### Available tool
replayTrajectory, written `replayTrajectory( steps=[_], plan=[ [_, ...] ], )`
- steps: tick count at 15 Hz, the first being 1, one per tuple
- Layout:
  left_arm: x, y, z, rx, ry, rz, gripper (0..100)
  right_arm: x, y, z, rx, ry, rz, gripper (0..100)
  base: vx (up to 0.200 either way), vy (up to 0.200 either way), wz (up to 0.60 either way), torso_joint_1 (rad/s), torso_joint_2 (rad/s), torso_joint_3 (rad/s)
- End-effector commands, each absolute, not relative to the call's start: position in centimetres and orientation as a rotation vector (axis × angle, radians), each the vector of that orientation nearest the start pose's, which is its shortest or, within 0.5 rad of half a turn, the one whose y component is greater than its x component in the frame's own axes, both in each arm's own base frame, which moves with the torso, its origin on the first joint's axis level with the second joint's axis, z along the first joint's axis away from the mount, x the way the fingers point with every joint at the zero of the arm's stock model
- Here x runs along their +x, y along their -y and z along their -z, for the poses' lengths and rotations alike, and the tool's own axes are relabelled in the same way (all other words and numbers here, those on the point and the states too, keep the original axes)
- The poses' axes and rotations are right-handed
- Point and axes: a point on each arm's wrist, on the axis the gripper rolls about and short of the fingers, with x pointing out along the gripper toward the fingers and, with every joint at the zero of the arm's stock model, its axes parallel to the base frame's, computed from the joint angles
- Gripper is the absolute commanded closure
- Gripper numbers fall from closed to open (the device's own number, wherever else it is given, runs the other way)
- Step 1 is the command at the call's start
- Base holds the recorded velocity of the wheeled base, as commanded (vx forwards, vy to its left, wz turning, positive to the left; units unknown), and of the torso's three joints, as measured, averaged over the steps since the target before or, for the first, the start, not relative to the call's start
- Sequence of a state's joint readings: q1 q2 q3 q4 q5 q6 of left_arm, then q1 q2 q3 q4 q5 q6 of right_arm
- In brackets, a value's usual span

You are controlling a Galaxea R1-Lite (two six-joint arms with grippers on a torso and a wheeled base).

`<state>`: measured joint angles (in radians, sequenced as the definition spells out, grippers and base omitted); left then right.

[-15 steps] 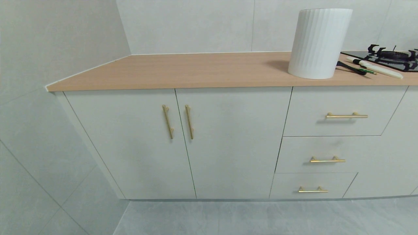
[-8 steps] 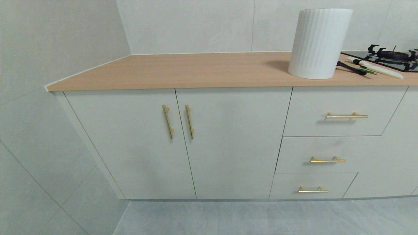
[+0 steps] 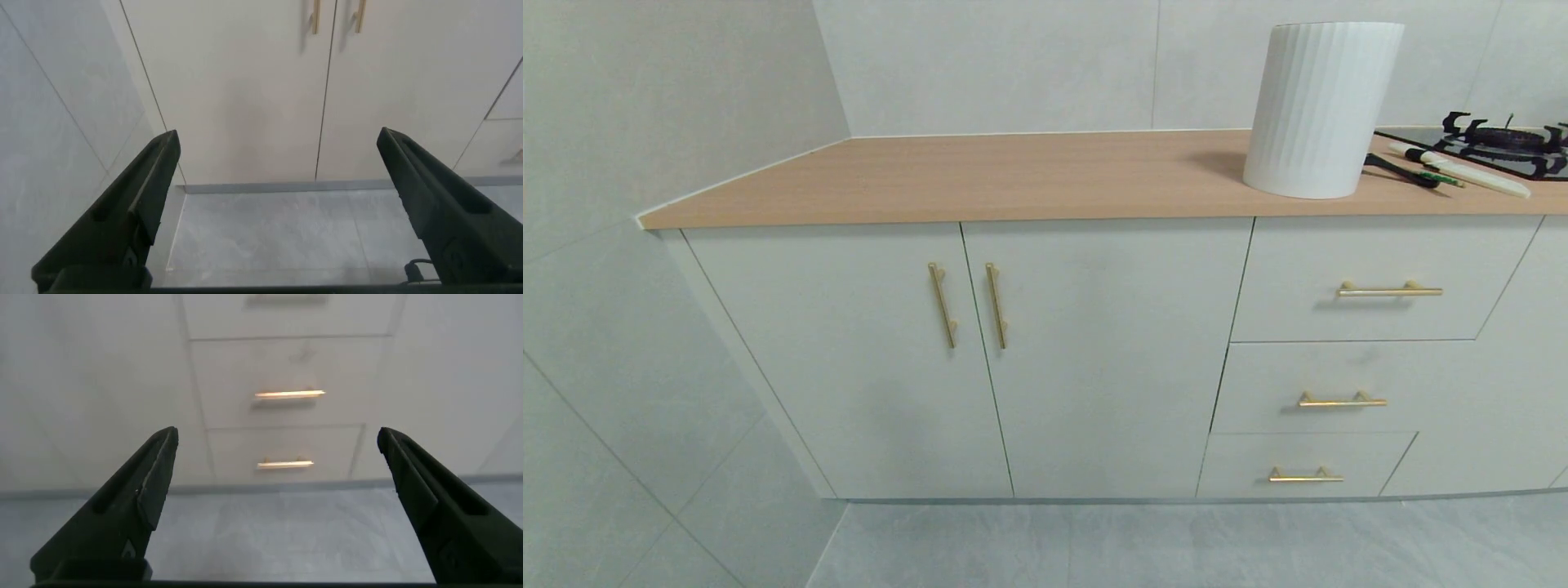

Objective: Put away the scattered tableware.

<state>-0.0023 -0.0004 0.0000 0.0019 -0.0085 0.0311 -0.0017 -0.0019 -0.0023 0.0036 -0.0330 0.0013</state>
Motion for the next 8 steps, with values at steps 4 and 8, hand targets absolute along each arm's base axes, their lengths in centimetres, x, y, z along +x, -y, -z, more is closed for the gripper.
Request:
replayTrajectory(
  steps=[4, 8],
  plan=[
    [-2.28, 0.01, -7.53, 0.005, -0.002, 0.009, 0, -2.28, 0.02, -7.56, 0.003, 0.002, 0.011, 0, 0.0, 0.0, 0.0, 0.0, 0.0, 0.0],
    [-2.28, 0.01, -7.53, 0.006, -0.002, 0.009, 0, -2.27, 0.02, -7.58, 0.008, 0.002, 0.012, 0, 0.0, 0.0, 0.0, 0.0, 0.0, 0.0]
  ],
)
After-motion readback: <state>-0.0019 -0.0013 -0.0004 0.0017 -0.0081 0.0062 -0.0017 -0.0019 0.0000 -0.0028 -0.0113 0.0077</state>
